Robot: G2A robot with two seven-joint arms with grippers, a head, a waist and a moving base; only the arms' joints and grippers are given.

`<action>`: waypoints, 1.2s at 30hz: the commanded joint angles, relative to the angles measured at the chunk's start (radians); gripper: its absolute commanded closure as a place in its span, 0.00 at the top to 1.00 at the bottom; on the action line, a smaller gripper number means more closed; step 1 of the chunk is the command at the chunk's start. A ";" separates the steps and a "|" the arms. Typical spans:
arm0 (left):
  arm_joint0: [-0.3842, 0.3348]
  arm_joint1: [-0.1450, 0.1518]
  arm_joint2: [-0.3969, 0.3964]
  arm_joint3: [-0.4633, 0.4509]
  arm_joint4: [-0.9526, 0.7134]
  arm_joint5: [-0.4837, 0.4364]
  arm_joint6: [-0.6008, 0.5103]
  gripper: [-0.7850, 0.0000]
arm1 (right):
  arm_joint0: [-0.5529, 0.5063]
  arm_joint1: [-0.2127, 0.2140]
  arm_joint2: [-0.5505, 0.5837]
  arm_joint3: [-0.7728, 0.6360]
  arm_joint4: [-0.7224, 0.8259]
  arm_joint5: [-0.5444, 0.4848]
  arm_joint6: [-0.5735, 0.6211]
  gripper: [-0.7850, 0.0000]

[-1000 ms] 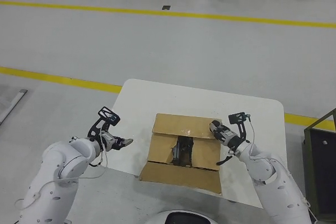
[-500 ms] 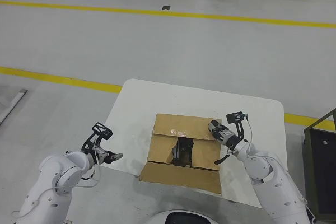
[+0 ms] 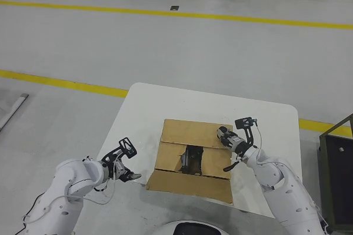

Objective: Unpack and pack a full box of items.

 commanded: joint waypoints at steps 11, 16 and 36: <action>-0.045 0.010 0.069 0.017 -0.155 -0.085 -0.061 1.00 | 0.002 0.002 0.002 0.007 0.009 -0.002 0.001 0.00; -0.076 0.018 0.127 0.022 -0.157 -0.093 -0.059 1.00 | 0.008 0.002 0.000 0.016 0.017 -0.006 0.007 0.00; -0.274 -0.035 0.289 0.155 -0.102 0.407 0.127 1.00 | 0.010 0.008 0.007 0.000 0.055 -0.036 0.034 0.00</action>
